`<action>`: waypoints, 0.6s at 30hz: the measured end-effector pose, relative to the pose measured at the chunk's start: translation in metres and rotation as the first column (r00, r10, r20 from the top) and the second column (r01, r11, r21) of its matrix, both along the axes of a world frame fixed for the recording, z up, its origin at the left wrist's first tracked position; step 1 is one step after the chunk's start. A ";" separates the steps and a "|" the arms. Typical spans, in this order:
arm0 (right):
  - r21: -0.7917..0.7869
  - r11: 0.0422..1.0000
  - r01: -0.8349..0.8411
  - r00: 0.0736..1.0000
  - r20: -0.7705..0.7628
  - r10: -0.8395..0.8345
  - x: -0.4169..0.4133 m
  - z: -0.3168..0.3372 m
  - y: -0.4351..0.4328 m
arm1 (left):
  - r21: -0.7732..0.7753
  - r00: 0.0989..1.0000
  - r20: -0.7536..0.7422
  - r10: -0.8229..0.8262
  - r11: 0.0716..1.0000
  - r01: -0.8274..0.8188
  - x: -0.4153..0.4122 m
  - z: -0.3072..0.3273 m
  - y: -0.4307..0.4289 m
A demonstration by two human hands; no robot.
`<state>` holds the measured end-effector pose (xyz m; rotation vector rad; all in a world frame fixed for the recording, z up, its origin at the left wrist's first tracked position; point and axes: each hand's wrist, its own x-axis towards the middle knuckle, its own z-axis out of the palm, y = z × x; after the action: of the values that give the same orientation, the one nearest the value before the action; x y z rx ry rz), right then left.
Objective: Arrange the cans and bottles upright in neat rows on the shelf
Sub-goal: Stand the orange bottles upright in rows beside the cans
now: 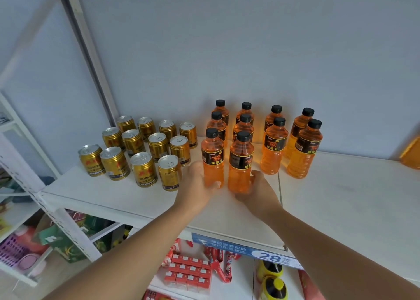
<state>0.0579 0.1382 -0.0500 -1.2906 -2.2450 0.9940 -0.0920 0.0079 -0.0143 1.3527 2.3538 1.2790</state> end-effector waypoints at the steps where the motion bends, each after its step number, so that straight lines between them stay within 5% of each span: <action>1: 0.002 1.000 -0.001 1.000 0.011 0.001 0.006 0.001 -0.001 | -0.003 1.000 -0.012 0.015 1.000 -0.015 0.005 -0.004 -0.003; 7: 0.103 0.993 -0.058 0.998 0.007 0.058 0.069 0.005 -0.005 | -0.165 0.997 -0.022 0.072 0.983 -0.075 0.053 -0.010 -0.016; 18: 0.154 0.983 0.096 0.994 -0.067 -0.086 0.272 0.017 0.010 | -0.233 0.968 0.026 -0.250 0.940 0.249 0.239 0.001 0.038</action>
<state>0.3302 0.1478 -0.0333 -1.2659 -2.1515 0.7958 0.1471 0.0459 -0.0132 1.5152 2.1655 0.8972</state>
